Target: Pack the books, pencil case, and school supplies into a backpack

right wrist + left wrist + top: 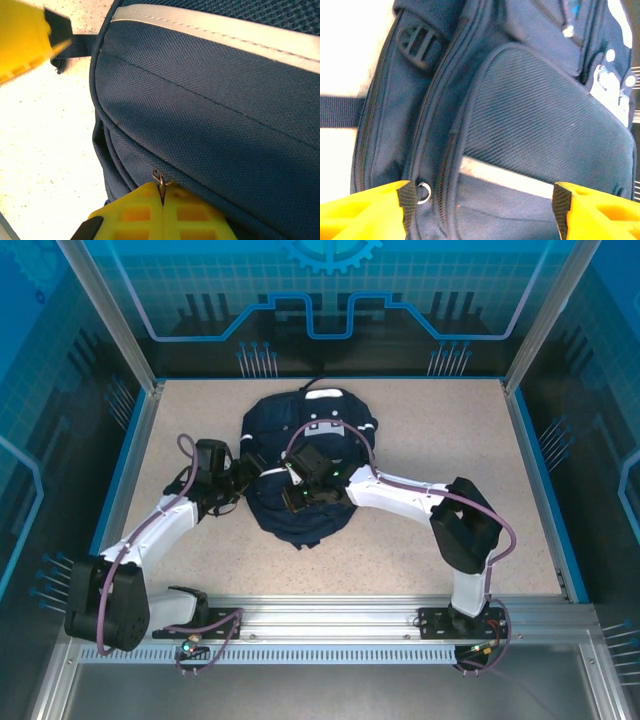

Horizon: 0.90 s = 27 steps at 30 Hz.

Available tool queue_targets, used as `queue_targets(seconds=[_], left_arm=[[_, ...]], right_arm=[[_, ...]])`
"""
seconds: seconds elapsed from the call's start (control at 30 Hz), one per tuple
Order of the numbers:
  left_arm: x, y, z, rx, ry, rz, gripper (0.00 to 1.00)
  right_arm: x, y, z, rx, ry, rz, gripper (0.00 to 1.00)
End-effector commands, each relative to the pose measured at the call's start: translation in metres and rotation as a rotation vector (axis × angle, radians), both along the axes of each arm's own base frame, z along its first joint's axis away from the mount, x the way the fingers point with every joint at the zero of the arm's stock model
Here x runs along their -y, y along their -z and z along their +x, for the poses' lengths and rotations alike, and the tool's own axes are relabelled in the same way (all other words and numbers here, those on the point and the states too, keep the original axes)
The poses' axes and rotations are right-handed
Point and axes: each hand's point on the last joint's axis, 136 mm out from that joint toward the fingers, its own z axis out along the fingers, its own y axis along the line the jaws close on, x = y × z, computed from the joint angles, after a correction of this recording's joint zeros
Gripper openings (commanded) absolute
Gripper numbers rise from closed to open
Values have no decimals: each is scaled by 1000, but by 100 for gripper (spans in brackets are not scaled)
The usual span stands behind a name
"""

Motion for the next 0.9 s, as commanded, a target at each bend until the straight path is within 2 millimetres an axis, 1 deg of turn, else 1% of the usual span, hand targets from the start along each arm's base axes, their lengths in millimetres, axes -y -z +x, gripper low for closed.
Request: queue_targets(seconds=[0.0, 0.1, 0.23, 0.3, 0.37, 0.5, 0.6, 0.67, 0.77, 0.8, 0.87], left_arm=[[12, 8, -10, -46, -15, -129, 68], [20, 5, -9, -36, -3, -177, 63], [25, 3, -8, -38, -1, -195, 58], [30, 6, -8, -47, -4, -210, 56], [35, 13, -10, -63, -22, -227, 52], [37, 26, -11, -84, -65, -241, 45], [38, 31, -9, -88, -88, -251, 38], [37, 34, -9, -90, -101, -246, 31], [31, 36, -9, -86, -123, -223, 16], [29, 36, -9, -82, -128, -212, 13], [24, 36, -10, -75, -136, -179, 8]], right_arm=[[-11, -14, 8, 16, 4, 66, 0], [-5, -14, 7, 16, 17, 61, 0], [0, -16, 6, 15, 29, 61, 0], [1, -17, 5, 13, 35, 63, 0], [1, -17, 4, 9, 39, 64, 0], [1, -17, 4, 3, 44, 63, 0], [3, -16, 4, 1, 50, 57, 0], [5, -14, 3, 0, 58, 40, 0], [16, -13, 6, 22, 90, -14, 0], [23, -12, 7, 35, 107, -43, 0], [44, -11, 9, 69, 151, -120, 0]])
